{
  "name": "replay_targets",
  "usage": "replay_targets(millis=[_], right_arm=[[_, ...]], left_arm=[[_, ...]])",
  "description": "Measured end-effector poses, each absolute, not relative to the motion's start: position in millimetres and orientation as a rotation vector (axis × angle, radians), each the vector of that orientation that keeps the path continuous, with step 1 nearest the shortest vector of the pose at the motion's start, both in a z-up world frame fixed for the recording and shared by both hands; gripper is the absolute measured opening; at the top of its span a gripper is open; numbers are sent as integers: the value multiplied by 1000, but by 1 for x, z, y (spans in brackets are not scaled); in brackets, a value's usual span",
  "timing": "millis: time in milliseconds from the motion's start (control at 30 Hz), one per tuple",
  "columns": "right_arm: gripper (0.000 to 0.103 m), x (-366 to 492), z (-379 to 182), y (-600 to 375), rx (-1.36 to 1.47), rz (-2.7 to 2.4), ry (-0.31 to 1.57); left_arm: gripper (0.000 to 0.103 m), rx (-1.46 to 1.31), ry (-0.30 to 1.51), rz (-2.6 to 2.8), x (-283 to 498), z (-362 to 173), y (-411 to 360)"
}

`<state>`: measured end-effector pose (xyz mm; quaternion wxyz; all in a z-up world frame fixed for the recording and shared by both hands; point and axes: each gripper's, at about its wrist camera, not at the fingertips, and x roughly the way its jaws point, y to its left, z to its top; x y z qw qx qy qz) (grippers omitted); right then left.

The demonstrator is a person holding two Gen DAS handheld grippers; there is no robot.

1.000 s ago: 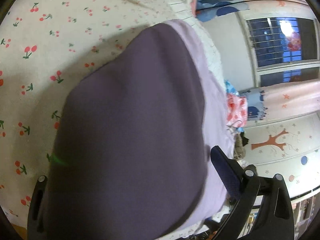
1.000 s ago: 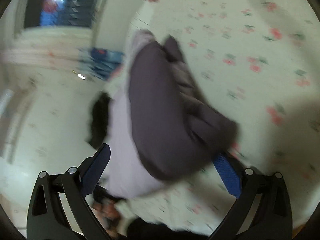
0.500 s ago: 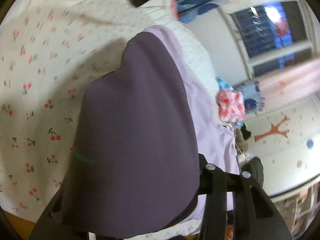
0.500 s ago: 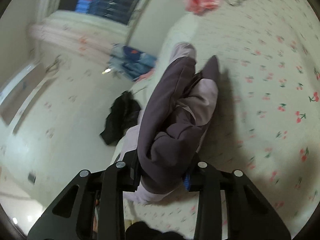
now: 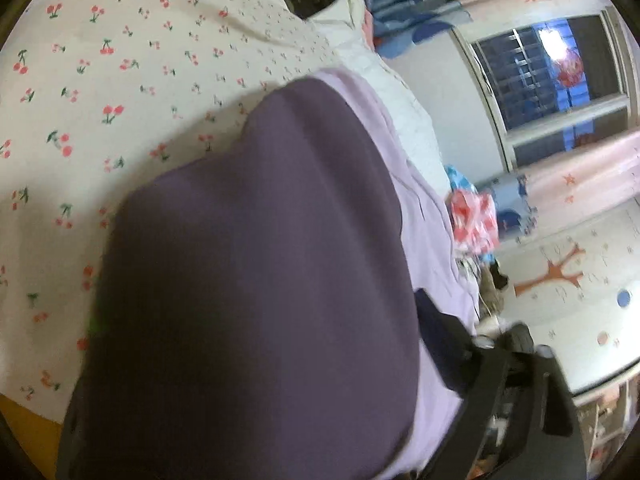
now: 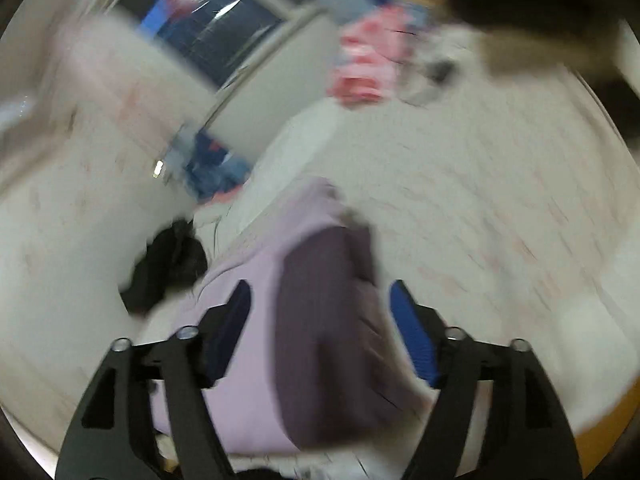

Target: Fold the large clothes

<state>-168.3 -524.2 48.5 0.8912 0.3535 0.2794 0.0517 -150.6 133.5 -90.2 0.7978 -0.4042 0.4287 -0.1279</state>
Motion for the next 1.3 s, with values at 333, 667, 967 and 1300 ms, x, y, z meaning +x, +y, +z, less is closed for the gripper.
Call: replay_targets(millis=[333, 667, 967, 1300], right_arm=[[75, 91, 43, -289, 116, 303, 944], [82, 111, 17, -258, 3, 295, 1024], [89, 43, -3, -259, -96, 266, 1068], [91, -27, 1, -243, -89, 300, 1045]], left_arm=[[96, -897, 884, -207, -152, -103, 132], [89, -849, 846, -234, -151, -100, 124], [89, -785, 817, -221, -153, -93, 116], [89, -704, 793, -210, -157, -82, 107]])
